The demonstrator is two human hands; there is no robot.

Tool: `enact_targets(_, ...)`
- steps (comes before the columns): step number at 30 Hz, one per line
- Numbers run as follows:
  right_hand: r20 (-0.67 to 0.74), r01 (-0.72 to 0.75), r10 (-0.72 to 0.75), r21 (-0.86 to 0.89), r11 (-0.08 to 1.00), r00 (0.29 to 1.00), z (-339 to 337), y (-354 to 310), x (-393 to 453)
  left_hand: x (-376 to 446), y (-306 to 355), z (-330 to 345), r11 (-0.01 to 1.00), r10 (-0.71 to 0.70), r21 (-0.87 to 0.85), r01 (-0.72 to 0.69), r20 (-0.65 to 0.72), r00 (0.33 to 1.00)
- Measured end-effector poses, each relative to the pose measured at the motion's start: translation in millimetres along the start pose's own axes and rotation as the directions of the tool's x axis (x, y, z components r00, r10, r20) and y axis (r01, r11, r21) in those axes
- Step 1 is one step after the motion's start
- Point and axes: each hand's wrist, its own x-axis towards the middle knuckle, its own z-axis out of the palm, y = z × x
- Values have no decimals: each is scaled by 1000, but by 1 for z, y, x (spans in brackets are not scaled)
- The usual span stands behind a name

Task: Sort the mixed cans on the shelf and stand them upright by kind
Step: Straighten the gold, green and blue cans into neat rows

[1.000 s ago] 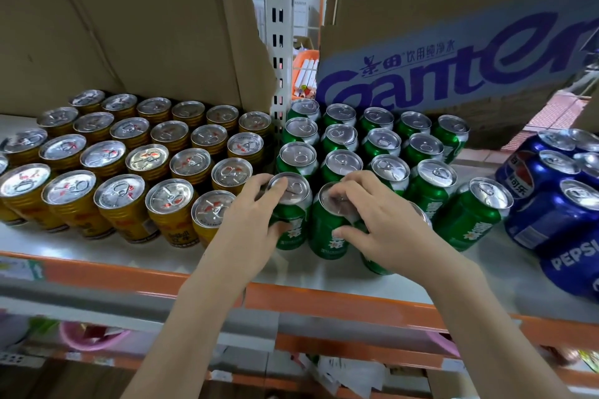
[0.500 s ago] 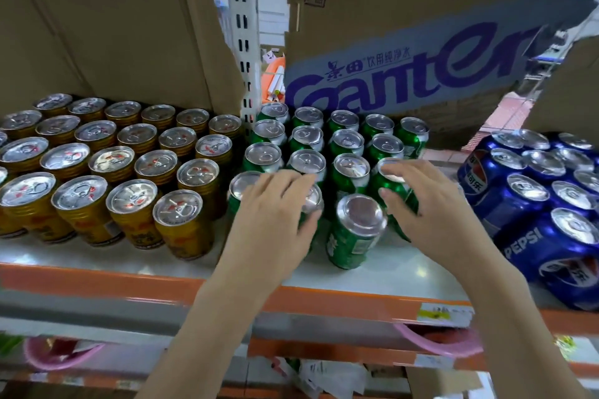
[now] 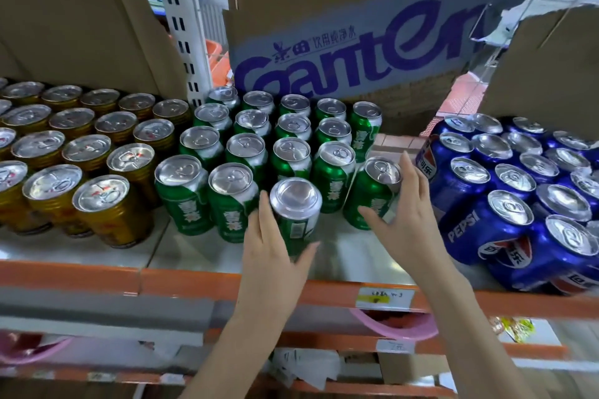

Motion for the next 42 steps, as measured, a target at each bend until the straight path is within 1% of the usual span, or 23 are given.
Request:
enact_targets(2,22,-4,4,12,1000,1000,-2,3,8,-1,0,9,996,-83,-36,83,-3,997)
enact_targets(4,63,-13,12,15,1000,998,-5,6,17,0,-3,16,989,-132,-67,132,-6,991)
enact_targets(6,127,-21,15,40,999,992,-8,7,26,1,-5,19,982,-157,-97,162,52,986)
enact_targets(8,192,-22,9,66,998,981,-9,8,29,-1,-5,23,983,-164,-60,171,105,981)
enact_targets(11,194,-26,7,97,995,981,-10,10,25,-1,-3,28,992,-128,-14,129,57,990)
enact_targets(15,153,-11,-12,145,989,988,-14,14,16,-5,4,25,998,-28,-52,29,22,999)
enact_targets(17,125,3,-24,162,987,992,-17,16,11,-10,5,23,997,59,-40,-59,3,998)
enact_targets(19,100,4,-21,166,986,995,-20,18,8,-14,5,21,995,101,-25,-101,-14,995)
enact_targets(21,80,7,-20,167,986,997,-23,19,8,-14,12,12,993,116,-12,-116,3,993)
enact_targets(25,111,20,-35,134,991,993,-27,16,8,2,29,-18,989,147,13,-151,161,976)
enact_targets(27,139,26,-46,138,990,989,-28,12,7,18,37,-33,965,221,82,-251,266,938)
enact_targets(28,150,34,-54,135,990,987,-28,10,7,27,41,-40,938,263,123,-323,352,898)
enact_targets(30,171,47,-67,120,992,983,-29,5,6,46,48,-50,871,324,153,-467,537,779)
enact_targets(31,176,53,-73,117,992,982,-29,4,5,54,51,-52,843,331,148,-517,615,716)
enact_targets(32,175,59,-79,119,991,981,-29,2,5,60,54,-53,822,324,144,-551,677,661)
enact_targets(34,169,66,-89,137,988,982,-29,-2,1,69,60,-53,805,282,149,-575,757,590)
enact_targets(35,169,70,-94,144,987,981,-29,-3,-1,71,63,-53,800,265,152,-580,778,570)
enact_targets(36,170,76,-101,148,986,980,-28,-4,-3,71,65,-53,801,255,156,-577,785,565)
enact_targets(37,174,78,-103,149,986,979,-27,-4,-5,69,66,-54,810,249,161,-563,775,580)
enact_targets(38,185,70,-97,148,987,978,-27,-5,-6,65,66,-55,822,254,171,-544,744,618)
enact_targets(39,206,54,-84,145,988,975,-27,-6,-7,60,64,-54,832,260,200,-517,683,682)
enact_targets(41,259,40,-70,122,992,963,-29,-6,-7,48,60,-47,833,241,329,-445,508,827)
enact_targets(42,283,52,-77,94,994,956,-30,-5,-8,45,59,-43,824,224,398,-403,424,877)
